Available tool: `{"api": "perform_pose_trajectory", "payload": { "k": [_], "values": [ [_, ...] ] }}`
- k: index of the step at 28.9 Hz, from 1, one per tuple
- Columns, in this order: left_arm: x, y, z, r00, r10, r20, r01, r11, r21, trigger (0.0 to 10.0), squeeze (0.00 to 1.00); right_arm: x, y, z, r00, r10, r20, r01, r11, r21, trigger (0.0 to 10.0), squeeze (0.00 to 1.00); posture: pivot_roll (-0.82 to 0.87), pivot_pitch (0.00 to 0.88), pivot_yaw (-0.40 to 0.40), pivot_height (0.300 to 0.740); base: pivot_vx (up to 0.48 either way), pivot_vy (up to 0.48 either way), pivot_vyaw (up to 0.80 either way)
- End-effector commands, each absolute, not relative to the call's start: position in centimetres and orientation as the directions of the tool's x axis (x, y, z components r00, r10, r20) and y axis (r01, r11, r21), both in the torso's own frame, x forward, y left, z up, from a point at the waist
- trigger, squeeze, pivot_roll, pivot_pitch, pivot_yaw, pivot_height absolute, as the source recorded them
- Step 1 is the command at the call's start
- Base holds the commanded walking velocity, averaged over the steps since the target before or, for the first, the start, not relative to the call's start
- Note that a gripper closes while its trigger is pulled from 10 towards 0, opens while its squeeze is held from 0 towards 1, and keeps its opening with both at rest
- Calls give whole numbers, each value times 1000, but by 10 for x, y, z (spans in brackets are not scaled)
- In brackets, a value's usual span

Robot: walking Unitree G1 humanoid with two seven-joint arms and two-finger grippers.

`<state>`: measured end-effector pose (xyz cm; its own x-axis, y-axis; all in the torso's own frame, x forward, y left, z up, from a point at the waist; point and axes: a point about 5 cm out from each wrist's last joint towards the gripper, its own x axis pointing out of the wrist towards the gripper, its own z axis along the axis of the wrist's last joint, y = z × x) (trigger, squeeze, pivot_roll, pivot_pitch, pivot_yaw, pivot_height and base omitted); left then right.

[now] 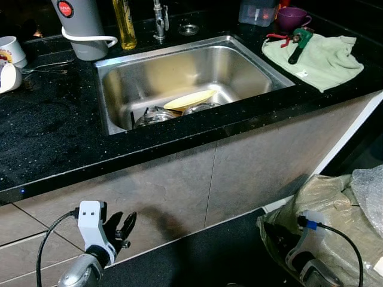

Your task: Kitchen organization

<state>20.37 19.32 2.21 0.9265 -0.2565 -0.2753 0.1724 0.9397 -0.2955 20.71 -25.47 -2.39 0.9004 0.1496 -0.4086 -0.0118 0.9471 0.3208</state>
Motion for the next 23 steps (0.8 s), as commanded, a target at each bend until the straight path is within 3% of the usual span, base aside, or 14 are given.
{"api": "perform_pose_trajectory", "payload": {
  "k": [1, 23],
  "values": [
    [201, 196, 18, 917, -261, -303, 175, 943, -282, 10000, 0, 202, -251, -28, 892, 154, -426, -7, 945, 326, 10000, 0, -140, 81, 50, 732, 0, 0, 0],
    [201, 199, 18, 921, -247, -300, 164, 947, -276, 10000, 0, 201, -252, -28, 884, 167, -436, -16, 944, 329, 10000, 0, -126, 74, 34, 732, 0, 0, 0]
  ]
}}
